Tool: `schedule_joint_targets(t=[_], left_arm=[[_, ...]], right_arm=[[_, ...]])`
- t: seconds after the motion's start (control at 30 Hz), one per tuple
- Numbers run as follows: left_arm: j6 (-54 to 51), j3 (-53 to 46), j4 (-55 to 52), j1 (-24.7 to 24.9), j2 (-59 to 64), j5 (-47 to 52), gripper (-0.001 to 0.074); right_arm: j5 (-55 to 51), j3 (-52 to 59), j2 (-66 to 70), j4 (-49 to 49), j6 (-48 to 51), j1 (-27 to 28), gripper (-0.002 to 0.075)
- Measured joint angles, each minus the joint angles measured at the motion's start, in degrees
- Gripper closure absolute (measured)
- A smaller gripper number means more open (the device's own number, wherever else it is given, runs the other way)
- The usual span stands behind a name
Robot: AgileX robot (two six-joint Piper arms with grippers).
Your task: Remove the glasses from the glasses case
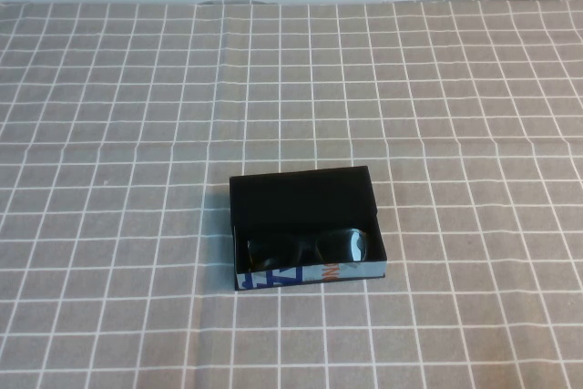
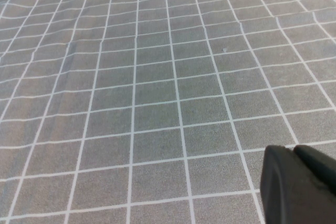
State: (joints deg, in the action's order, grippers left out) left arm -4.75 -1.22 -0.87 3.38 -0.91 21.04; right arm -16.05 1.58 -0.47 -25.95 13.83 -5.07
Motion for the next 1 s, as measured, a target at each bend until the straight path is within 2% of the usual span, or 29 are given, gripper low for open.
schedule_joint_targets(t=[0.2, 0.37, 0.5, 0.73, 1.0], left_arm=[[0.0, 0.0, 0.0, 0.0, 0.0, 0.0, 0.0739], [0.0, 0.0, 0.0, 0.0, 0.0, 0.0, 0.0739], [0.0, 0.0, 0.0, 0.0, 0.0, 0.0, 0.0739], [0.0, 0.0, -0.1, 0.0, 0.0, 0.0, 0.0739], [0.0, 0.0, -0.1, 0.0, 0.0, 0.0, 0.0739]], right_arm=[[8.9, 0.0, 0.0, -24.2, 0.0, 0.0, 0.0744], [14.3, 0.0, 0.0, -33.6, 0.0, 0.0, 0.0744], [14.0, 0.0, 0.0, -38.8, 0.0, 0.0, 0.0744], [2.3, -3.9, 5.2, -37.3, 0.0, 0.0, 0.0744], [-26.4, -26.1, 37.1, -16.7, 0.3, 0.0, 0.0744]])
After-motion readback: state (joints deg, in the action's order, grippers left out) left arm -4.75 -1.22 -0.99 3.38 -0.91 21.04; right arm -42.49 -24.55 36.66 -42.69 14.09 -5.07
